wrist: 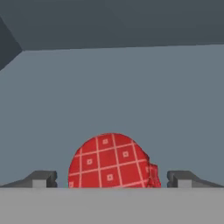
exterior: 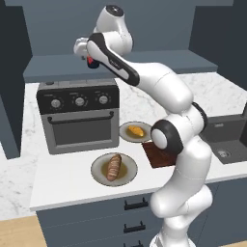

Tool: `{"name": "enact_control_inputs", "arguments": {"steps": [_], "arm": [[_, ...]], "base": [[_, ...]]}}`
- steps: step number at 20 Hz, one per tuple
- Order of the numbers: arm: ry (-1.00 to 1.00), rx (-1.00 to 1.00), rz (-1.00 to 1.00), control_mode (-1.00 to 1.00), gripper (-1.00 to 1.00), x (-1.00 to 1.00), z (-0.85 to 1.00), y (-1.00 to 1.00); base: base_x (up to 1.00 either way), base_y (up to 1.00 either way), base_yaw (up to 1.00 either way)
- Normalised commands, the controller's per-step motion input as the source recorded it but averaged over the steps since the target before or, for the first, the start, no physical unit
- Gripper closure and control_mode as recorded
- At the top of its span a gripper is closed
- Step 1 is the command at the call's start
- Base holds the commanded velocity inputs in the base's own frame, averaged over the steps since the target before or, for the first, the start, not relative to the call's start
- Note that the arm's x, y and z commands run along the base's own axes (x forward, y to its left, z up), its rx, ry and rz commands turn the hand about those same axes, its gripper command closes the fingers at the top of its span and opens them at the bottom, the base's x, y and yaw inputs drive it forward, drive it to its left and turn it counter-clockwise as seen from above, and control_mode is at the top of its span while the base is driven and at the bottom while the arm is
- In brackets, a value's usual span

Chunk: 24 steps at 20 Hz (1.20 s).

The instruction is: From the different types of pastries on the counter, select a croissant and place it on the cutting board. Then retrieve a jar of jam from the cabinet and place it alongside the croissant on the cutting board.

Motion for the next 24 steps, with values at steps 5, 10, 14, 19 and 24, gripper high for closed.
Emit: {"name": "enact_control_inputs", "arguments": {"steps": [5, 10, 14, 19, 24], "arm": [[0.2, 0.0, 0.0, -1.0, 1.0, 0.08, -0.24, 0.06], [0.14, 0.0, 0.0, -1.0, 1.0, 0.22, -0.03, 0.0], [0.06, -0.12, 0.0, -1.0, 1.0, -0.16, 0.79, 0.13], [-0.01, -0.07, -0.01, -1.0, 1.0, -0.28, 0.28, 0.21], [-0.08, 0.0, -0.04, -1.0, 1.0, -1.0, -0.86, 0.02]], "base": [[0.0, 0.0, 0.0], [0.0, 0.0, 0.0], [0.0, 0.0, 0.0], [0.0, 0.0, 0.0], [0.0, 0.0, 0.0]]}}
